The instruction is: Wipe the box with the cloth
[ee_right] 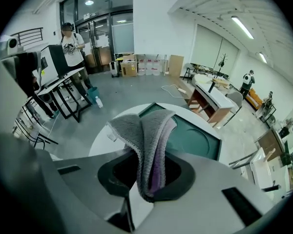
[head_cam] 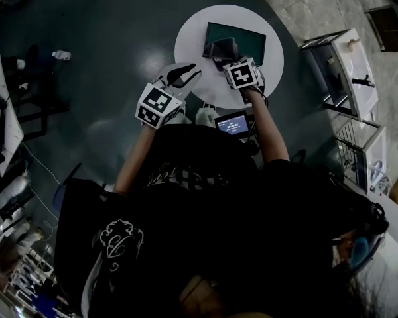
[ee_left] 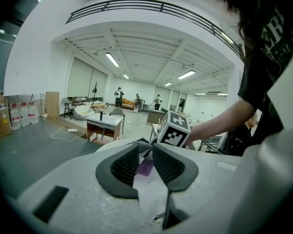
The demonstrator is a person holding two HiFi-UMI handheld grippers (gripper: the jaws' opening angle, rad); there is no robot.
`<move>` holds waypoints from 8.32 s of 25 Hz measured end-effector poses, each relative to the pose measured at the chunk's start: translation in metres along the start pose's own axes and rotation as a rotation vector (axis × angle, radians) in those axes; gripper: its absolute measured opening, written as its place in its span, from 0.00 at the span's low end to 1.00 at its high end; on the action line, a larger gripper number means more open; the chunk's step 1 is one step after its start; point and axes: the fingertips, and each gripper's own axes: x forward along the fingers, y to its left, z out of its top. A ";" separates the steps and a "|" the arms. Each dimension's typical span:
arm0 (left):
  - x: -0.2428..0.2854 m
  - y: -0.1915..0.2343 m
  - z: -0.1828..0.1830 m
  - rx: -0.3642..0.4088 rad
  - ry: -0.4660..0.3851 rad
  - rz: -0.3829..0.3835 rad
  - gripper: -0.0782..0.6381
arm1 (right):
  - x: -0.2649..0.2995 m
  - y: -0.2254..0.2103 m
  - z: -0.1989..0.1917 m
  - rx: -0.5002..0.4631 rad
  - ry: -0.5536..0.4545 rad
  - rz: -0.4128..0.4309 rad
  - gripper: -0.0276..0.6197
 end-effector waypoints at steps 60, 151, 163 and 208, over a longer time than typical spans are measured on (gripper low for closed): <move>-0.003 -0.008 -0.013 -0.011 0.037 0.032 0.22 | 0.036 0.069 -0.041 -0.537 0.178 0.213 0.13; 0.097 0.038 0.021 -0.031 0.071 -0.010 0.22 | 0.032 -0.240 -0.023 -0.302 0.363 -0.043 0.13; 0.075 0.061 0.014 -0.078 0.055 0.046 0.22 | 0.047 -0.198 0.014 -0.501 0.410 0.062 0.13; -0.030 0.147 -0.041 -0.263 -0.099 0.334 0.22 | 0.114 0.017 0.111 -1.319 0.481 0.272 0.13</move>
